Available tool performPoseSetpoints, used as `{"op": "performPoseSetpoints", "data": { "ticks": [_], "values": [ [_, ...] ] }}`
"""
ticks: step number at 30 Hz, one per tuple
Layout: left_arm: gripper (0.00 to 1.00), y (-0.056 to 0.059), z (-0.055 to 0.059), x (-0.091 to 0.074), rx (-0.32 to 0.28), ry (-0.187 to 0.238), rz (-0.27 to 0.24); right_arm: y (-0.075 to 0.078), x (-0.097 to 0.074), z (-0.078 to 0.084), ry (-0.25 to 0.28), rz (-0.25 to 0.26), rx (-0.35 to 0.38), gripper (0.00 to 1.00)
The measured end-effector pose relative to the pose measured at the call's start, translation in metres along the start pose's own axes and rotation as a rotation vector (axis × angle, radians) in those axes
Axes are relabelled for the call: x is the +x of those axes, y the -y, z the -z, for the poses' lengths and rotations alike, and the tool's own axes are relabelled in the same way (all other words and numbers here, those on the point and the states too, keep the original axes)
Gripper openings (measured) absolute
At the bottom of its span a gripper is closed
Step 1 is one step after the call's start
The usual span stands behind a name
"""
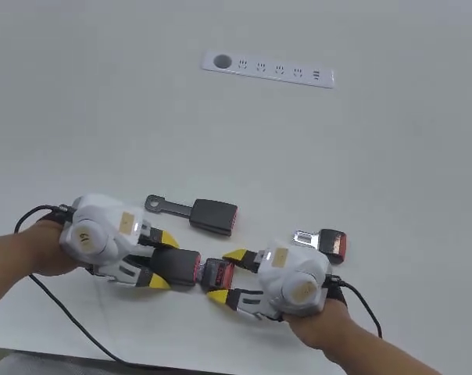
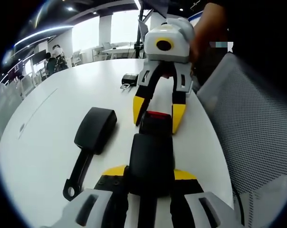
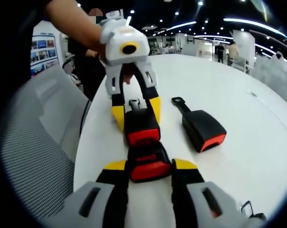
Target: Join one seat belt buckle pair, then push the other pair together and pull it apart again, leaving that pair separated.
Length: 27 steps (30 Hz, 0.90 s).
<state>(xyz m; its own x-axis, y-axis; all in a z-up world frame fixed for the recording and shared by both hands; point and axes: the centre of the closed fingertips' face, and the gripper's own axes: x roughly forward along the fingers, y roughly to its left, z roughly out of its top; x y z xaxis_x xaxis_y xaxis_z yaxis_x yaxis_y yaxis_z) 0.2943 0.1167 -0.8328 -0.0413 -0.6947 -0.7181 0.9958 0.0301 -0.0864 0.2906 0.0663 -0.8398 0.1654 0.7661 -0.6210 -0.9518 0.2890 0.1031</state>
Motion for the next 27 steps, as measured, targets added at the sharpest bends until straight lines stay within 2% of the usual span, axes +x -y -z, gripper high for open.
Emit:
{"op": "performPoseSetpoints", "data": {
  "ticks": [12, 15, 27],
  "values": [
    [0.34, -0.0005, 0.0011, -0.0003, -0.023, 0.012, 0.003, -0.0010, 0.0000, -0.0003, 0.022, 0.011, 0.002, 0.34],
    [0.34, -0.0007, 0.0011, -0.0002, -0.028, 0.016, 0.001, -0.0016, -0.0002, -0.0003, 0.032, 0.014, 0.027, 0.34],
    [0.34, -0.0018, 0.0021, 0.0001, -0.050, 0.030, -0.007, -0.0014, -0.0002, 0.0005, 0.035, 0.017, 0.010, 0.34]
  ]
}}
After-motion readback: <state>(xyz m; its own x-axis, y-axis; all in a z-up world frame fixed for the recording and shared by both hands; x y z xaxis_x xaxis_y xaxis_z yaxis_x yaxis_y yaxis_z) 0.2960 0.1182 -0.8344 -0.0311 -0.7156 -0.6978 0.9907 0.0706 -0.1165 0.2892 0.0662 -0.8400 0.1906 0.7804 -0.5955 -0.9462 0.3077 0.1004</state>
